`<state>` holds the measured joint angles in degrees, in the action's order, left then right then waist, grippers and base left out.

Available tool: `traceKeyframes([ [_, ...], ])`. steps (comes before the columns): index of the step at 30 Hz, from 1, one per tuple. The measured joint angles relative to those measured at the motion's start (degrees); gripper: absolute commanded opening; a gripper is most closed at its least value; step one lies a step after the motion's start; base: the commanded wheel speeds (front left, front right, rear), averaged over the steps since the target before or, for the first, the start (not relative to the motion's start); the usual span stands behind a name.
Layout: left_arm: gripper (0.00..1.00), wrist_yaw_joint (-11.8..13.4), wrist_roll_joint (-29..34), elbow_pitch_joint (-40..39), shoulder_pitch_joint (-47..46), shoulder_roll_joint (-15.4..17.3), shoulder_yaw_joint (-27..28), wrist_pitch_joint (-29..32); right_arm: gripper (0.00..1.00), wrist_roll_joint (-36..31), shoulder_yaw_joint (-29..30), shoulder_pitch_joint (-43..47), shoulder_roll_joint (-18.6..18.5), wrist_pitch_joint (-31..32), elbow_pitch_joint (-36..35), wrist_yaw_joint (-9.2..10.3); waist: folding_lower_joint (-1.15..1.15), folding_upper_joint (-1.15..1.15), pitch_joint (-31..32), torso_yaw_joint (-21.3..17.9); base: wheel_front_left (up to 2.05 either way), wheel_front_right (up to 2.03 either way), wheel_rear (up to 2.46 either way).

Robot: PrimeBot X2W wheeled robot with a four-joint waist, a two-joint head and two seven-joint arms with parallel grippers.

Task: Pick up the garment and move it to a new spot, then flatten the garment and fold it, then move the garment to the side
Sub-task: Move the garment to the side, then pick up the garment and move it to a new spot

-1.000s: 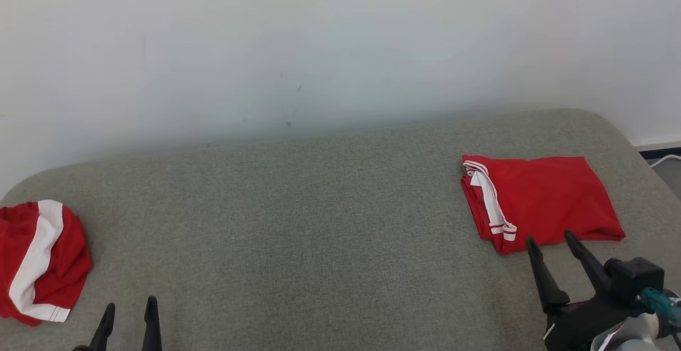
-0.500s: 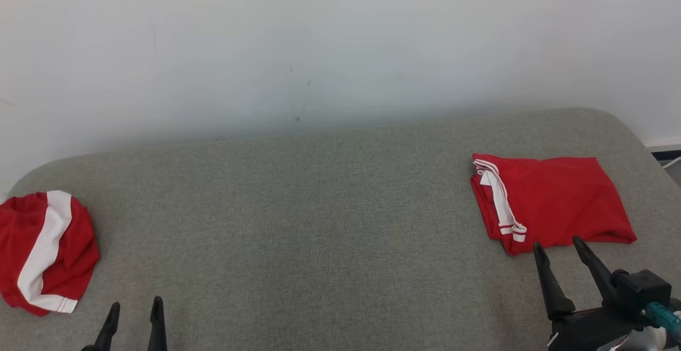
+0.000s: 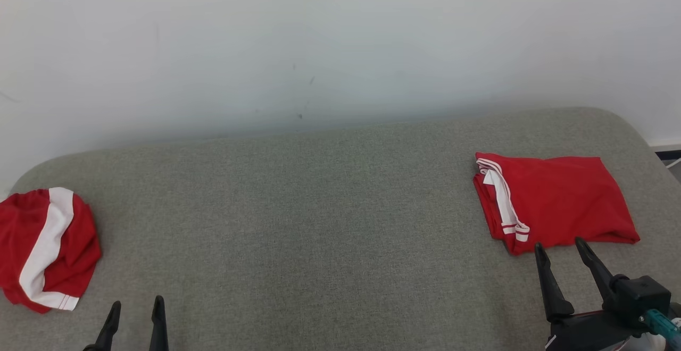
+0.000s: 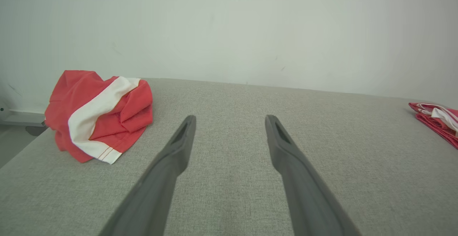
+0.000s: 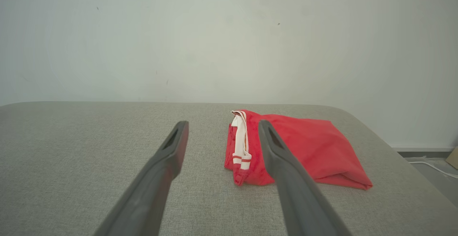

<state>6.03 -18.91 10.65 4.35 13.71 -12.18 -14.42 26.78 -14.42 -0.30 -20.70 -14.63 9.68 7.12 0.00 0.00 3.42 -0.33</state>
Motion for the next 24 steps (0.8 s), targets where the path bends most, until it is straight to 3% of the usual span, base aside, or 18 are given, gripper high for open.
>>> traceKeyframes([
  [24,1.00,0.07,2.83,0.67,-1.42,0.42,-0.70,0.00,1.00,-3.68,2.93,2.28,1.98,0.00,-1.12,0.01,0.00,0.00,-0.05,1.24,0.00,0.00,0.00],
])
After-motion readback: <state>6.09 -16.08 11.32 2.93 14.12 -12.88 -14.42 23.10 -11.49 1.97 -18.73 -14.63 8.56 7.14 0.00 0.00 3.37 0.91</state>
